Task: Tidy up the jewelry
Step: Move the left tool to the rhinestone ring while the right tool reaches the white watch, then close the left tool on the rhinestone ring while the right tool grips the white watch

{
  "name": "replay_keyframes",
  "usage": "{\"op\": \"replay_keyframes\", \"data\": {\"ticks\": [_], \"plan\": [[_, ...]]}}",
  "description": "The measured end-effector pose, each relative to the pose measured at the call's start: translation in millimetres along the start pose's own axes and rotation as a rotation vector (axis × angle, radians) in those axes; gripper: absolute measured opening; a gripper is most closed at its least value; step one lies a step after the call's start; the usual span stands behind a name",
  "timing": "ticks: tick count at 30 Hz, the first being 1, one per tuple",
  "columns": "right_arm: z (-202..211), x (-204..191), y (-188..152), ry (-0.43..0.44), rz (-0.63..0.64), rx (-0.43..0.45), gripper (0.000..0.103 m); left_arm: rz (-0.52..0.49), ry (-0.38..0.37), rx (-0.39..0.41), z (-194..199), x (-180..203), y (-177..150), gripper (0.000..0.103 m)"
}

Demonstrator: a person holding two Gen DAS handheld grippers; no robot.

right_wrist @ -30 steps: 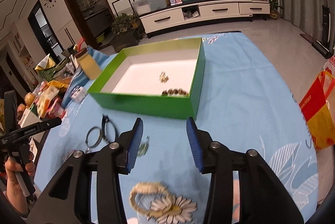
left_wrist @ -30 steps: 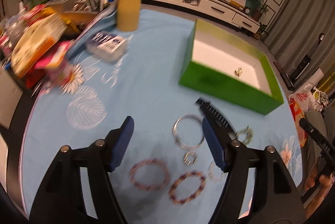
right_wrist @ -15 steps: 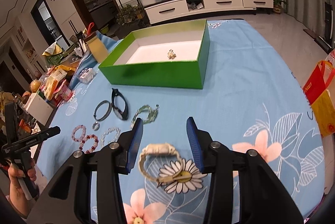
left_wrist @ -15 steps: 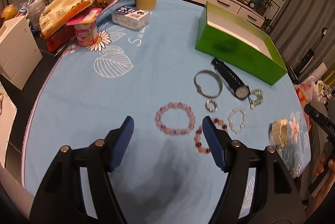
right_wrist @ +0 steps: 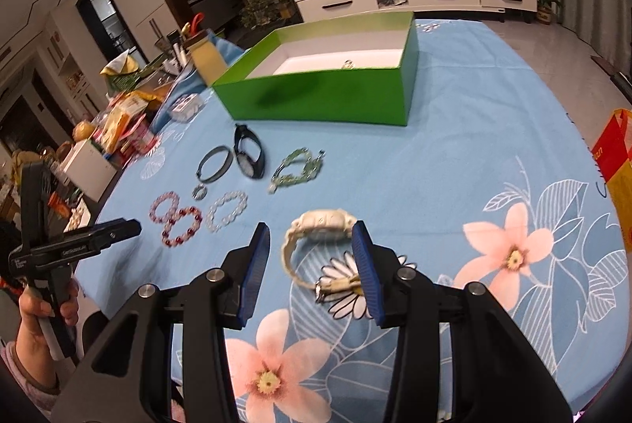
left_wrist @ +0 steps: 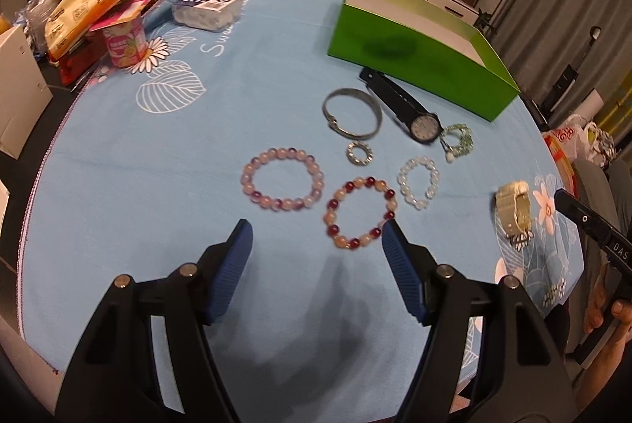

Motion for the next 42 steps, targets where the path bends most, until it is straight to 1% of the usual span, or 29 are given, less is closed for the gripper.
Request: {"op": "replay_keyframes", "data": {"ticks": [7,15,18,23,25,27,30,31,33,35,38,40,41,42], "plan": [[-10.3,-15.9,-12.9,-0.002,0.074,-0.034,0.044,-0.028,-0.021,-0.009,-3.3,10.3,-4.2,0.069],[-30.7,-21.3,-20.2,0.007,0.087,-0.08,0.044,-0.034,-0.036,-0.023,-13.9,17.4,-3.4,0.069],[-36.3,-22.8,-19.6,0.001,0.096,-0.081,0.044,-0.036,-0.037,-0.023,-19.2,21.8,-0.1,0.069],[-44.6,-28.0,-18.4,-0.046,0.141,-0.075,0.044,-0.039,-0.028,-0.005,-28.2,28.7,11.5,0.069],[-47.3,-28.8,-18.2,-0.062,0.155,-0.073,0.044,-0.044,-0.017,0.003,-34.8,32.1,18.4,0.066],[-49.5,-27.6,-18.1,-0.075,0.156,-0.071,0.043,-0.053,-0.003,0.003,-40.6,33.8,23.2,0.059],[-51.2,-24.6,-17.3,-0.077,0.146,-0.068,0.043,-0.075,0.025,0.006,-52.9,39.4,31.6,0.057],[-51.4,-23.4,-17.1,-0.079,0.144,-0.068,0.043,-0.081,0.027,0.004,-56.0,40.3,33.3,0.056],[-52.8,-21.9,-16.3,-0.083,0.146,-0.068,0.042,-0.098,0.031,-0.005,-64.3,43.7,36.9,0.049],[-54.3,-20.2,-15.2,-0.083,0.142,-0.07,0.042,-0.111,0.028,-0.015,-70.3,46.0,39.1,0.045],[-56.9,-19.0,-13.7,-0.085,0.14,-0.07,0.042,-0.128,0.032,-0.02,-78.1,48.5,41.2,0.043],[-60.0,-19.6,-13.8,-0.083,0.143,-0.078,0.037,-0.141,0.039,-0.008,-79.7,49.3,42.0,0.039],[-62.1,-20.2,-14.0,-0.085,0.146,-0.082,0.035,-0.146,0.039,-0.003,-79.9,48.5,41.5,0.033],[-62.6,-20.9,-14.2,-0.089,0.153,-0.079,0.035,-0.15,0.042,0.006,-80.5,47.3,41.3,0.024]]}}
Point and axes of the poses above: each gripper's, at about its wrist camera, not at the fingertips, and z roughly against the way its jaws point, x to its right, y to its top, the point moved 2 cm from there along -z, roughly the way its jaws point, and after that the axes turned 4 degrees about z, right-handed, at the moved point
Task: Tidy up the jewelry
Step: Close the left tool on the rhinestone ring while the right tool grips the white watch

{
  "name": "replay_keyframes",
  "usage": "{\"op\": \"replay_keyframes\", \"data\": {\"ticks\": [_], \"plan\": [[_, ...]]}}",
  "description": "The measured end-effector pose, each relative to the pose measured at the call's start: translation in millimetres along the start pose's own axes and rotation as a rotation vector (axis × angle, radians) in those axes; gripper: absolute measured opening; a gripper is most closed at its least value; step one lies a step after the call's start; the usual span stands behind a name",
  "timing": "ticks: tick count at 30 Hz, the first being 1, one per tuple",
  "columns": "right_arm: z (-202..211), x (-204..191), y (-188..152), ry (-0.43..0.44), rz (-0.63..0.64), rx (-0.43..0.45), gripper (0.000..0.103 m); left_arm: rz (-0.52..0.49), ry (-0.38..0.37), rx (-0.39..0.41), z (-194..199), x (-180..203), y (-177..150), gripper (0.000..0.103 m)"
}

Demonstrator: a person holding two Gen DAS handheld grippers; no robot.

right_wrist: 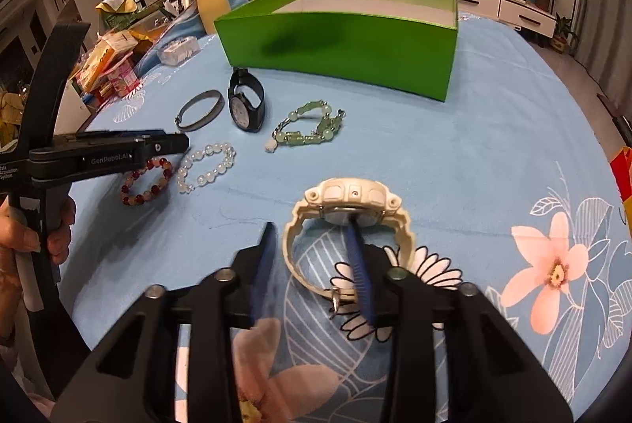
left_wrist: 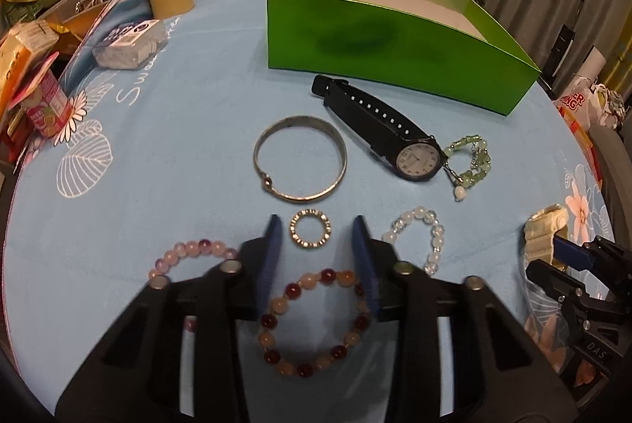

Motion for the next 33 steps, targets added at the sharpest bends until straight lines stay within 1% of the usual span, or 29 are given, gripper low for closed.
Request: {"op": "replay_keyframes", "data": {"ticks": [1,5,7,8,9,12,17,23,27,33], "plan": [[-0.4,-0.9,0.0,-0.004,0.008,0.002,0.034,-0.002,0.003,0.007,0.7,-0.5,-1.1,0.022],[-4.6,-4.8,0.6,-0.001,0.03,0.005,0.021,0.004,-0.01,0.032,2.9,-3.4,-4.3,0.021],[-4.9,-7.5,1.3,-0.01,0.04,0.015,0.019,0.001,-0.002,0.038,3.9,-1.6,-6.0,0.021],[-3.0,-9.7,2.1,-0.001,0.048,0.027,0.011,0.005,-0.01,0.038,4.9,-1.4,-6.7,0.021],[-0.9,-10.7,2.9,-0.003,0.053,0.032,0.009,0.011,-0.021,0.037,6.8,-1.3,-7.4,0.021],[5.4,-10.9,3.9,0.005,0.059,0.05,0.009,0.009,-0.04,0.054,17.6,1.1,-7.9,0.021],[17.1,-6.8,7.8,0.043,0.024,0.076,0.009,0.012,-0.062,0.089,40.1,5.0,-7.4,0.021],[38.8,-7.7,15.3,0.066,0.022,0.128,0.009,0.011,-0.087,0.121,63.3,8.4,-5.4,0.021],[52.5,-9.6,26.0,0.055,0.041,0.168,0.009,0.012,-0.11,0.139,75.2,11.0,1.6,0.021],[63.6,-5.6,47.0,0.021,0.074,0.219,0.009,-0.018,-0.121,0.17,84.9,21.4,16.7,0.021]]}}
Point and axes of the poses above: each gripper's, at about its wrist camera, not at the fingertips, and z roughly against the way its jaws point, x to its right, y to its top, the point moved 2 cm from there along -z, roughly the way its jaws point, and after that the axes turned 4 degrees about z, right-handed, at the moved point
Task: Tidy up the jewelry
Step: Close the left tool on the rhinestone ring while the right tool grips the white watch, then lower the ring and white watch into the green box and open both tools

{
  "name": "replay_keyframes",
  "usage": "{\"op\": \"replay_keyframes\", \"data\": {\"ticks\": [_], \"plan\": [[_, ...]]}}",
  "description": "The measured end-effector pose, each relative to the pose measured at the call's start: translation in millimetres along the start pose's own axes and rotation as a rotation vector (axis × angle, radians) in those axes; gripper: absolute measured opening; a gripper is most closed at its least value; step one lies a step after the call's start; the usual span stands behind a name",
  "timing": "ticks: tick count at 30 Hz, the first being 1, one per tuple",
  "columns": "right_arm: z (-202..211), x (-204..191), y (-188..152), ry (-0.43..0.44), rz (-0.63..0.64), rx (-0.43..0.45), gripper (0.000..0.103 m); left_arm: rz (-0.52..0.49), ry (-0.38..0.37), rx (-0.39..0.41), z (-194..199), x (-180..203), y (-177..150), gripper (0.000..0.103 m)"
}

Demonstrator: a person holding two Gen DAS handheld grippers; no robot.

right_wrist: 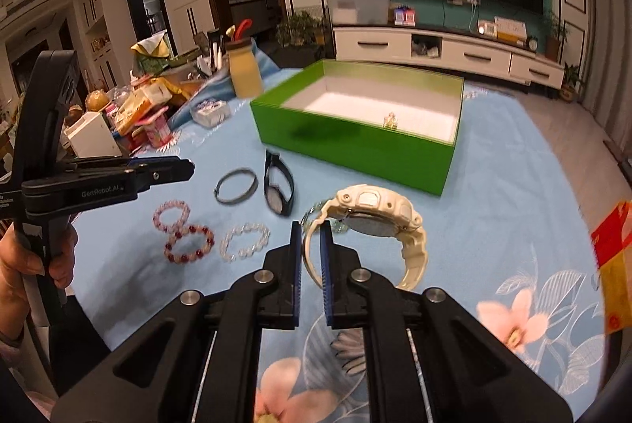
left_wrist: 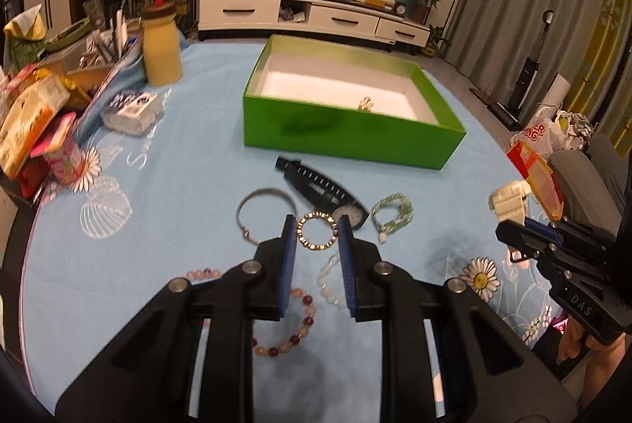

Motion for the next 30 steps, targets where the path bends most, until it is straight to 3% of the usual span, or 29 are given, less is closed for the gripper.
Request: {"op": "replay_keyframes", "data": {"ticks": [16,30], "plan": [[-12.7,30.9,60.8,-0.063,0.016,0.109,0.009,-0.074,0.001,0.078,-13.1,30.5,67.2,0.021],[-58.7,53.6,92.3,-0.087,0.012,0.089,0.009,-0.103,0.034,0.084,-57.5,34.1,112.5,0.021]]}}
Point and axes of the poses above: each gripper's, at about its wrist camera, not at the fingertips, and z roughly against the way its jaws point, x to its right, y to its top, the point moved 2 cm from there along -z, roughly the way its jaws point, and after that the axes turned 4 degrees about z, right-handed, at the moved point
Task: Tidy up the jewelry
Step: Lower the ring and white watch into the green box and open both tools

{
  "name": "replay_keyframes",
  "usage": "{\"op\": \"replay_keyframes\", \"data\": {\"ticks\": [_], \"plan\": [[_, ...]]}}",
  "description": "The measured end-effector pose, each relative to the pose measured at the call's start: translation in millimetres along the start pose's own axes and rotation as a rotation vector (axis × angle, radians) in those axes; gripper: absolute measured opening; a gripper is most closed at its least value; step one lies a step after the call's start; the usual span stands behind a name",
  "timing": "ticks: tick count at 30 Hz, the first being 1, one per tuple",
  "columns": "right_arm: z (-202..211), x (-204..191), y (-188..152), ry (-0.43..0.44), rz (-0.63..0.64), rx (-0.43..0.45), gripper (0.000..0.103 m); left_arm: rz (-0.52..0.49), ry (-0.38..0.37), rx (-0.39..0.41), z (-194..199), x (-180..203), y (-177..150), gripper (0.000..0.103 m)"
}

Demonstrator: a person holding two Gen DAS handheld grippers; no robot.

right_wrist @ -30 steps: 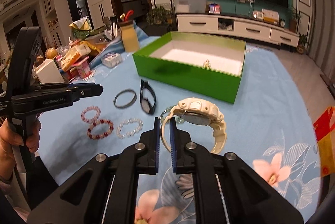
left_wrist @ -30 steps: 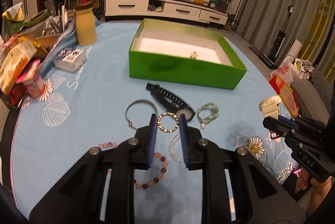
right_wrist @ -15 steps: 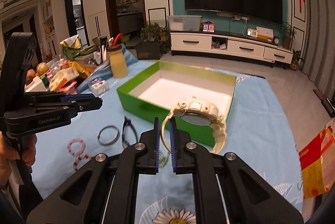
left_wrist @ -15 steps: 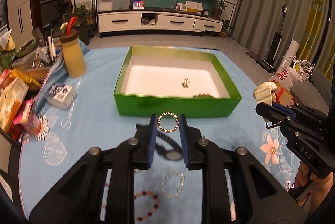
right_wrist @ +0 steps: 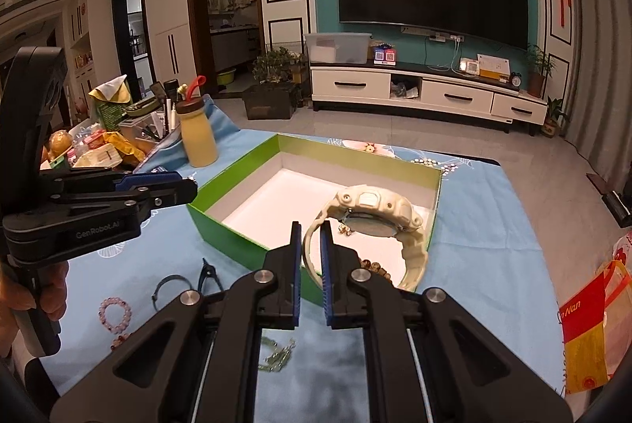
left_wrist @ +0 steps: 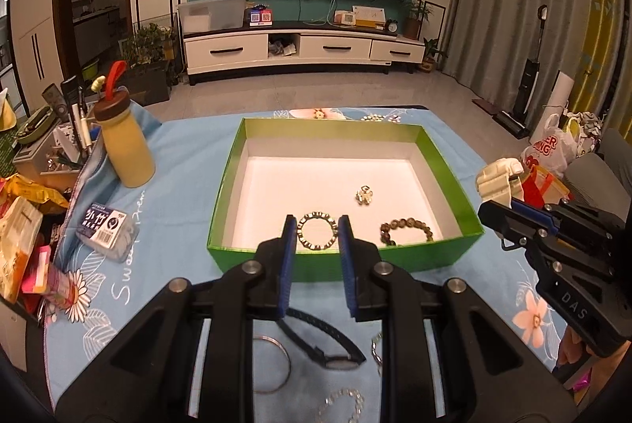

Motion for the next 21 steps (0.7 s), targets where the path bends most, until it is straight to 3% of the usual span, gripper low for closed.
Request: {"op": "replay_keyframes", "data": {"ticks": [18,19,21], "plan": [[-75.6,14.9,4.5,-0.013,-0.02,-0.13,0.01,-0.024,0.081,-0.113,-87.6,0.8,10.9,0.021],[-77.4,16.7,3.6,-0.016,-0.026,-0.137,0.013,-0.022,0.082,-0.119,-90.7,0.8,10.5,0.022],[-79.1,21.3,1.3,-0.024,-0.048,-0.15,0.022,-0.012,0.085,-0.123,-92.0,1.1,9.9,0.045]]}}
Point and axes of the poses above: each gripper's, at about its wrist camera, not at the fingertips, and z roughly against the way its jaws point, x to its right, y to its top, the point moved 2 cm from there along -z, roughly the way its jaws point, and after that the axes turned 4 degrees about z, right-handed, at the moved point
